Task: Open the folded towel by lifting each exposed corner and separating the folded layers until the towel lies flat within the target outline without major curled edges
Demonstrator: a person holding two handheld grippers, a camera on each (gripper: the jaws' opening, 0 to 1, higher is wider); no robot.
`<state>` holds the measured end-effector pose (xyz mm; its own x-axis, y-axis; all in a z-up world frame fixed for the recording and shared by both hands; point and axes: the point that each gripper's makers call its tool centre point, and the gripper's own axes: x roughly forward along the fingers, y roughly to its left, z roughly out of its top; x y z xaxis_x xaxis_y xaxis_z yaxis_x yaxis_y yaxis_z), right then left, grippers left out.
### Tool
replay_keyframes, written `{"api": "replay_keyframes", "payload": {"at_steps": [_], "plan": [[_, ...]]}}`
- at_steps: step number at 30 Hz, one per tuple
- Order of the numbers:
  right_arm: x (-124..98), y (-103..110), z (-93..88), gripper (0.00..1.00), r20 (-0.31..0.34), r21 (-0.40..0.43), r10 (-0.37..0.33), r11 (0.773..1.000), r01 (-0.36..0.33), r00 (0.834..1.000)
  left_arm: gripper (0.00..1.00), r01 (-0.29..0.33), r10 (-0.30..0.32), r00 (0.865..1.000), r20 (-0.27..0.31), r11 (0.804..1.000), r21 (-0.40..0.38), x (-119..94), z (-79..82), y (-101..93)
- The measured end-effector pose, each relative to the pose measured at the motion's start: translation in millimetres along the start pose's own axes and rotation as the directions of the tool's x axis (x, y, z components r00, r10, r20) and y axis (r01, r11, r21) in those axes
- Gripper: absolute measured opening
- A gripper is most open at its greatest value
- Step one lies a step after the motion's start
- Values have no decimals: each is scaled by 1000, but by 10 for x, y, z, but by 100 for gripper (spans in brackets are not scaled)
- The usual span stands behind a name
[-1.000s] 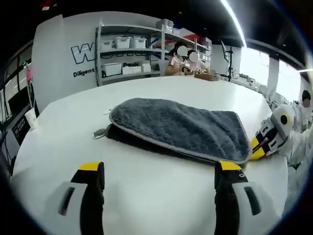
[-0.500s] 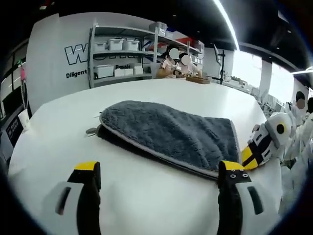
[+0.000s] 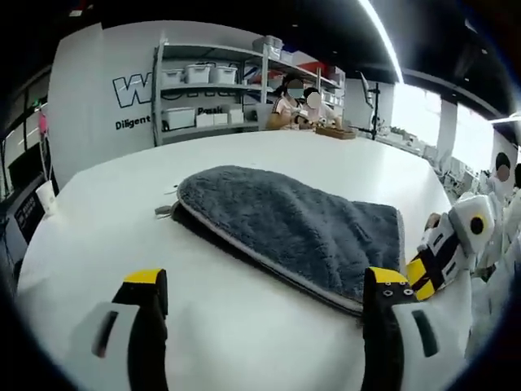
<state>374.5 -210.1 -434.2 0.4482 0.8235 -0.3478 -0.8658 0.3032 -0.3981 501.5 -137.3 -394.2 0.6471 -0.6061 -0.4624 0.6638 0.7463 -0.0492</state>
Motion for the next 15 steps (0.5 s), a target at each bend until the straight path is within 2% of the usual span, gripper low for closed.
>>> {"api": "replay_keyframes", "payload": {"at_steps": [12, 15], "plan": [[237, 13, 126, 0, 7, -48, -10, 999, 11, 1000, 99, -31, 31, 999, 18, 999, -21, -86, 15, 114], [267, 11, 141, 0, 5, -84, -20, 996, 21, 1000, 98, -36, 37, 999, 25, 999, -25, -96, 23, 128]]}}
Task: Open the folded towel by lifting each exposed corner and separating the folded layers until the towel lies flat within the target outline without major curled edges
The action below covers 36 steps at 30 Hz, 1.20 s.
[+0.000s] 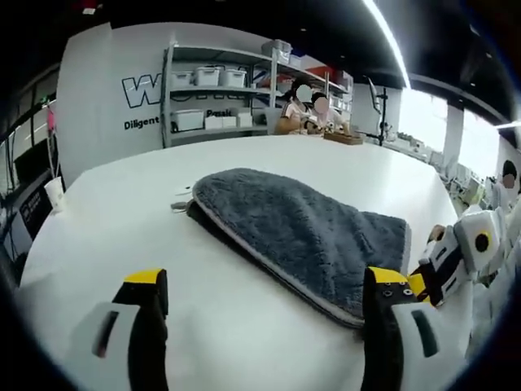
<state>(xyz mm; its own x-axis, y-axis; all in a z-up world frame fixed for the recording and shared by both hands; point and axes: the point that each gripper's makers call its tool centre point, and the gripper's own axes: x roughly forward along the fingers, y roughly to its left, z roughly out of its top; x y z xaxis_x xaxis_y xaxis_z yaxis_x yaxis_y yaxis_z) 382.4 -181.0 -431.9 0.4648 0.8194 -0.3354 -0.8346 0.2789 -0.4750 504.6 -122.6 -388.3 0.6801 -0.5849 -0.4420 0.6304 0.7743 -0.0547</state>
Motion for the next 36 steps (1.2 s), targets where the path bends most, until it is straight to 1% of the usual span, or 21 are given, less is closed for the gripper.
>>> {"api": "replay_keyframes", "payload": {"at_steps": [3, 4, 5, 7, 9, 11, 13, 15, 16, 17, 19, 20, 21, 23, 25, 26, 29, 32, 33, 35, 36], "plan": [[-15, 18, 20, 0, 6, 14, 16, 1000, -16, 1000, 98, 0, 0, 1000, -1, 1000, -1, 3, -9, -8], [-15, 59, 40, 0, 16, 41, 45, 998, -45, 999, 98, 2, -2, 1000, -3, 1000, 0, 5, -17, -17], [-14, 73, 41, 1, 17, 57, 56, 997, -57, 998, 98, 4, -4, 1000, -4, 1000, -1, 7, -20, -20], [-26, 52, 42, 5, 18, 66, 61, 996, -62, 998, 98, 10, -10, 1000, -2, 1000, -2, 6, -23, -28], [-52, 99, 53, 8, 24, 93, 86, 992, -87, 996, 98, 8, -8, 1000, 0, 1000, -7, -2, -24, -19], [-91, 100, 86, 10, 45, 106, 91, 990, -96, 995, 98, 4, -4, 1000, 0, 1000, -8, -9, -29, -6], [-142, 89, 93, 10, 53, 116, 95, 988, -100, 994, 98, 2, -2, 1000, -2, 1000, -12, -13, -37, 7], [-191, 89, 125, 8, 76, 136, 101, 985, -110, 992, 98, 1, -1, 1000, -2, 1000, -18, -11, -45, 13], [-210, 103, 147, 7, 91, 153, 113, 980, -126, 989, 98, 0, 0, 1000, -4, 1000, -20, -8, -49, 19], [-270, 154, 187, 5, 118, 189, 138, 969, -158, 983, 98, -2, 1, 1000, -7, 1000, -21, -5, -55, 26], [-311, 145, 209, 1, 130, 186, 133, 970, -156, 983, 98, -3, 3, 1000, -10, 1000, -20, -3, -61, 32], [-356, 148, 250, 0, 147, 170, 128, 974, -153, 981, 98, -3, 3, 1000, -10, 1000, -20, -2, -61, 33], [-396, 147, 301, 0, 169, 161, 119, 976, -147, 978, 98, -2, 2, 1000, -10, 1000, -21, -1, -62, 34], [-437, 125, 345, 2, 185, 160, 99, 979, -129, 978, 98, -2, 2, 1000, -11, 1000, -21, -1, -63, 36], [-472, 23, 352, 6, 180, 136, 40, 989, -65, 983, 98, -4, 4, 1000, -13, 1000, -21, 1, -70, 42], [-492, -37, 322, 9, 163, 129, 10, 991, -31, 987, 98, -6, 6, 1000, -15, 1000, -21, 2, -77, 44], [-532, -130, 241, 15, 135, 168, -13, 986, -10, 991, 97, -3, 2, 1000, -16, 1000, -22, 2, -80, 34], [-569, -251, 212, 30, 132, 206, -58, 978, 29, 990, 98, 0, -1, 1000, -14, 1000, -20, -1, -75, 20], [-579, -303, 176, 37, 118, 233, -75, 971, 46, 990, 98, 1, -1, 1000, -15, 1000, -20, -1, -74, 18], [-585, -365, 136, 50, 102, 256, -95, 964, 66, 990, 98, 0, 0, 1000, -17, 1000, -19, -1, -79, 22], [-589, -410, 100, 58, 87, 274, -112, 958, 84, 990, 98, -2, 2, 1000, -19, 1000, -21, 0, -84, 30]]}}
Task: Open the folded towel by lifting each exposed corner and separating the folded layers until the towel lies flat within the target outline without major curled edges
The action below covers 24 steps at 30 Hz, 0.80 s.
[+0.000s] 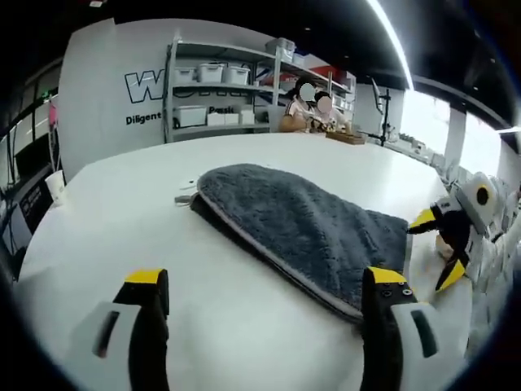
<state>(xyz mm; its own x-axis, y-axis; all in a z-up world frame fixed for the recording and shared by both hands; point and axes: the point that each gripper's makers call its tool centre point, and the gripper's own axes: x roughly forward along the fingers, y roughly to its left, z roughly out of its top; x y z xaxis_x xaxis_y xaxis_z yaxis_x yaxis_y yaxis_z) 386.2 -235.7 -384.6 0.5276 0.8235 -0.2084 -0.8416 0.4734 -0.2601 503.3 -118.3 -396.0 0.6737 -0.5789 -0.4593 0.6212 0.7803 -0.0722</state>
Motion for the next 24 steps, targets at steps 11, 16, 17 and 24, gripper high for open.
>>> {"api": "replay_keyframes", "payload": {"at_steps": [11, 16, 17, 24], "plan": [[21, -125, -126, 99, -58, 45, -58, 997, 61, 997, 98, -6, 6, 1000, -6, 1000, -8, -6, -11, 44], [16, -88, -75, 98, -34, 31, -54, 998, 55, 998, 98, -8, 8, 1000, 0, 1000, -13, -16, 6, 64], [13, -96, -61, 97, -27, 30, -59, 998, 60, 998, 98, -7, 7, 1000, -1, 1000, -12, -16, 5, 64], [76, -1, 230, 100, 151, 93, -43, 995, 29, 988, 98, -6, 6, 1000, -6, 1000, -2, -16, -3, 33]]}}
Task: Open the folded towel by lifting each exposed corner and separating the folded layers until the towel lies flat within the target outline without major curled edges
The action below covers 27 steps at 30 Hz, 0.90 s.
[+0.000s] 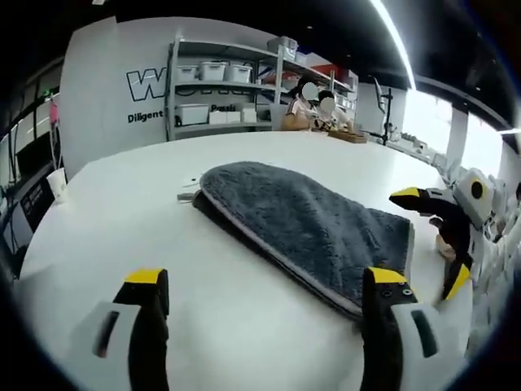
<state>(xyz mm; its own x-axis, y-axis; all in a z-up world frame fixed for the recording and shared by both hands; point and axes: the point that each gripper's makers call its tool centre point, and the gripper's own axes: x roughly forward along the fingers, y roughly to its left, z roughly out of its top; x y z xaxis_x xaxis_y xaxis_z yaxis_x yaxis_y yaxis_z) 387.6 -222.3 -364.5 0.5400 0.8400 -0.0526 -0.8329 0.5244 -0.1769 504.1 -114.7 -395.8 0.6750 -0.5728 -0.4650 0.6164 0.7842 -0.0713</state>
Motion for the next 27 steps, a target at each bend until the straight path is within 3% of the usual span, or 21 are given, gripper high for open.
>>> {"api": "replay_keyframes", "payload": {"at_steps": [1, 2, 4, 6, 8, 11, 16, 21, 25, 27], "plan": [[11, 28, 23, 98, 16, 7, 10, 1000, -10, 1000, 98, 0, 0, 1000, 0, 1000, 0, -2, 1, 0], [28, 91, -37, 98, -21, -9, 31, 999, -31, 999, 98, -1, 1, 1000, 4, 1000, 0, -13, 6, 1], [48, 75, -94, 96, -57, -59, 2, 998, -5, 998, 97, -3, 3, 1000, 7, 1000, -2, -18, 9, 7], [83, 84, -234, 85, -139, -197, -23, 980, -5, 990, 97, -6, 6, 1000, 8, 1000, -7, -20, 8, 18], [112, 132, -220, 79, -125, -227, -15, 974, -13, 992, 97, -7, 7, 1000, 5, 1000, -5, -21, 1, 17], [172, 192, -196, 82, -110, -165, 4, 986, -22, 994, 97, -4, 4, 1000, 6, 1000, -1, -25, 8, 3], [220, 60, -184, 63, -103, -176, -49, 984, 30, 993, 97, -6, 6, 1000, 9, 1000, -2, -33, 16, 7], [274, 94, -319, 58, -149, -150, -18, 989, -5, 989, 97, -8, 8, 1000, 11, 1000, -2, -41, 15, -1], [288, 117, -349, 42, -168, -268, -32, 963, -14, 985, 96, -4, 4, 1000, 12, 1000, 2, -42, 22, -19], [311, 137, -375, 41, -182, -285, -35, 958, -19, 983, 96, -3, 3, 1000, 12, 1000, 3, -42, 21, -25]]}}
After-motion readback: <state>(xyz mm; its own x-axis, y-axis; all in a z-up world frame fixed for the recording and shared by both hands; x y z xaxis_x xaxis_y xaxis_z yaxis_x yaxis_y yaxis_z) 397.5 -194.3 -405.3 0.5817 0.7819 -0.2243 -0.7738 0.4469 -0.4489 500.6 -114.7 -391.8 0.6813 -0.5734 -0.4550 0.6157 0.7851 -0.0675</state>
